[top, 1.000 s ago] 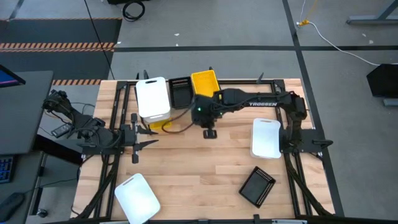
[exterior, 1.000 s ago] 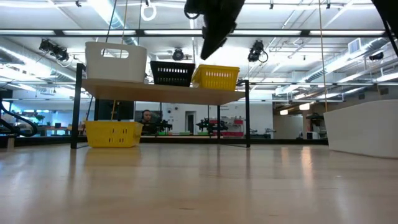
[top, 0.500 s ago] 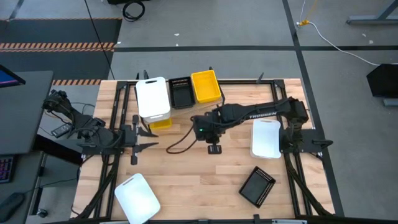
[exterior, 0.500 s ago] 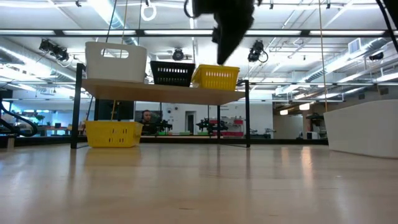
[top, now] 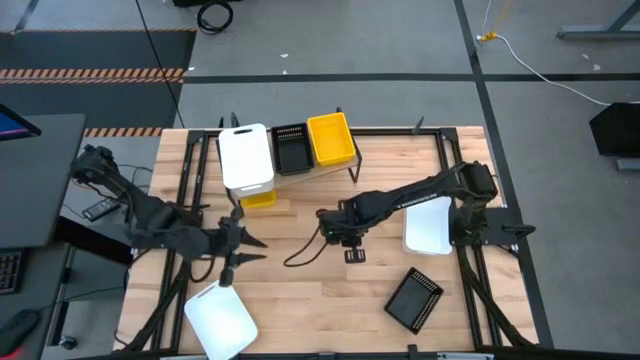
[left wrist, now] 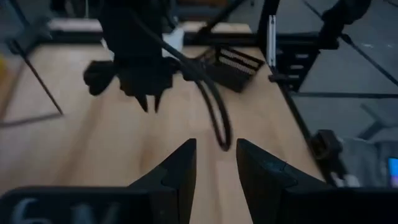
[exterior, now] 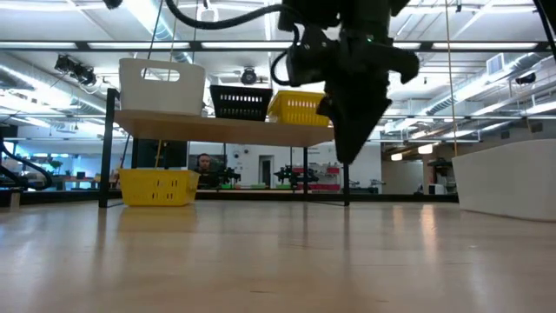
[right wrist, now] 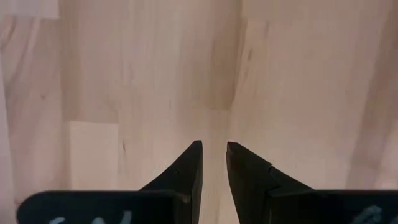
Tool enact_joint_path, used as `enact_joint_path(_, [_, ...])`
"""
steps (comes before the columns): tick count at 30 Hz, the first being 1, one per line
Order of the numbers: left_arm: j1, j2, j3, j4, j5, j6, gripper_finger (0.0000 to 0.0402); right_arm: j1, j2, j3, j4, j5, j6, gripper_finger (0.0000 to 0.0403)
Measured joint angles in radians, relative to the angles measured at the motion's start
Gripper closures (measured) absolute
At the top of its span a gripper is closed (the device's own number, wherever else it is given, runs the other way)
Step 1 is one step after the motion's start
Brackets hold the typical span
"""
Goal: Stack baskets on shelf by color
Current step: Stack the left white bin on top of the other white bin on the shelf
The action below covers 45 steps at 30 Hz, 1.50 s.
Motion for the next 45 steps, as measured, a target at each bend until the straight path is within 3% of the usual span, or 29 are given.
enact_joint_path(5, [-0.051,0.18,0.236,-0.336,0.029,-0.261,0.0286,-0.001,0.0,-0.058,0.037,0.029,-0.019,0.0325])
enact_joint_path(11, [-0.097,0.433,0.537,-0.706,0.227,-0.631,0.0288,-0.029,0.0,-0.104,0.088,0.094,-0.09,0.0325])
enact_joint_path(15, [-0.123,0.567,0.665,-0.936,0.378,-0.875,0.0288,-0.054,0.0,-0.115,0.152,0.115,-0.133,0.0325])
enact_joint_path(19, [-0.159,0.638,0.692,-0.85,0.459,-1.001,0.0288,-0.072,0.0,-0.115,0.187,0.12,-0.193,0.0325])
enact_joint_path(26, [-0.205,0.736,0.694,-0.573,0.445,-1.149,0.0288,-0.106,0.0,-0.115,0.195,0.12,-0.234,0.0325])
enact_joint_path(29, [-0.215,0.782,0.694,-0.556,0.453,-1.198,0.0287,-0.118,0.0,-0.115,0.197,0.12,-0.234,0.0325])
enact_joint_path(35, [-0.222,0.857,0.694,-0.56,0.599,-1.185,0.0287,-0.122,0.0,-0.115,0.197,0.097,-0.23,0.0325])
enact_joint_path(40, [-0.225,0.88,0.694,-0.563,0.602,-1.143,0.0276,-0.121,0.0,-0.115,0.197,0.093,-0.222,0.0325])
enact_joint_path(45, [-0.23,0.881,0.694,-0.579,0.586,-1.121,0.0232,-0.121,0.0,-0.115,0.197,0.092,-0.209,0.0325])
